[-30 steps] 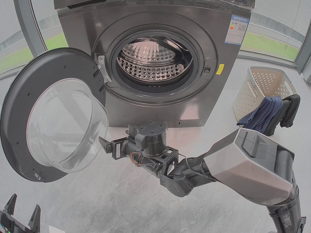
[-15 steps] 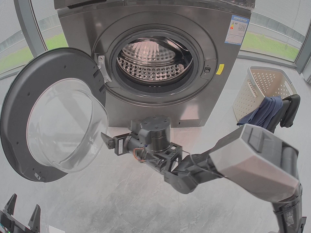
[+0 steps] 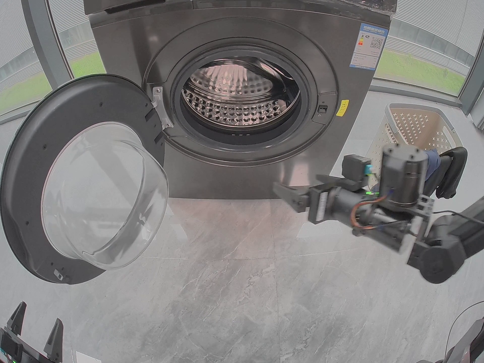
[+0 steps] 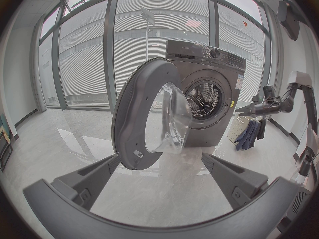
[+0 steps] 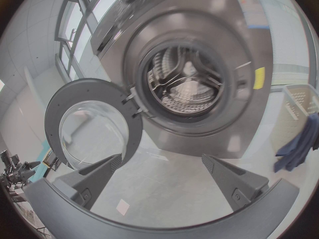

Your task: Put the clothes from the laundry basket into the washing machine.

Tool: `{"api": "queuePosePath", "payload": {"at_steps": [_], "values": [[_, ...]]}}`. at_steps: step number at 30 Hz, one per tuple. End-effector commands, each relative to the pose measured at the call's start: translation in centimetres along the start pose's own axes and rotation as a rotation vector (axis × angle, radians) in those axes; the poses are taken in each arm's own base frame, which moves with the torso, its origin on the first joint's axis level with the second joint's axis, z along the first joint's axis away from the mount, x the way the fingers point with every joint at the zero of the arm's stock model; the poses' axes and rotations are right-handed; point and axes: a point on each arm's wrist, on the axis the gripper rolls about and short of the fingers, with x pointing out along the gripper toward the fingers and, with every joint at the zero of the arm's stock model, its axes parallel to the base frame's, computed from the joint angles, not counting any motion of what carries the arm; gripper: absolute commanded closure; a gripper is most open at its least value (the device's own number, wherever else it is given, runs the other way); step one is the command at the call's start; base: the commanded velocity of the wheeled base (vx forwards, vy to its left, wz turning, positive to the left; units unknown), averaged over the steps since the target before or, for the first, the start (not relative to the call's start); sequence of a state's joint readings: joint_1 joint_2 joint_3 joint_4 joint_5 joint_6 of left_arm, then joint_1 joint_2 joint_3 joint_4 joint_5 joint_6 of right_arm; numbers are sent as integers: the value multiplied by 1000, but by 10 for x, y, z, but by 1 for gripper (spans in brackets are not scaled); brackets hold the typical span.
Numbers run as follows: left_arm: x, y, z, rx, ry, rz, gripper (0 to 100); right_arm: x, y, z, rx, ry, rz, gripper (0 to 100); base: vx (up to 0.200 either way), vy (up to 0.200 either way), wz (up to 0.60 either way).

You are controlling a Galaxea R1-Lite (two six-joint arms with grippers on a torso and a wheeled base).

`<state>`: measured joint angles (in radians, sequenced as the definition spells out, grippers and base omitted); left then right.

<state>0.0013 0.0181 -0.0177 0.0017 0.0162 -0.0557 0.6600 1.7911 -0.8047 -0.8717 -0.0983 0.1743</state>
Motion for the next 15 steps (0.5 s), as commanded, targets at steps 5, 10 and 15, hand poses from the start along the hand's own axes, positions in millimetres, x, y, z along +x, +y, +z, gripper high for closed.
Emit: {"api": "queuePosePath", "payload": {"at_steps": [5, 10, 15], "values": [[0, 0, -4, -1, 1, 1, 0, -254, -66, -38, -71, -253, -432, 0, 0, 0, 0], [0, 0, -5, -1, 2, 1, 0, -285, -57, -53, -77, -324, -465, 0, 0, 0, 0], [0, 0, -4, -3, 1, 1, 0, -311, -48, -81, -84, -305, -486, 0, 0, 0, 0]]}}
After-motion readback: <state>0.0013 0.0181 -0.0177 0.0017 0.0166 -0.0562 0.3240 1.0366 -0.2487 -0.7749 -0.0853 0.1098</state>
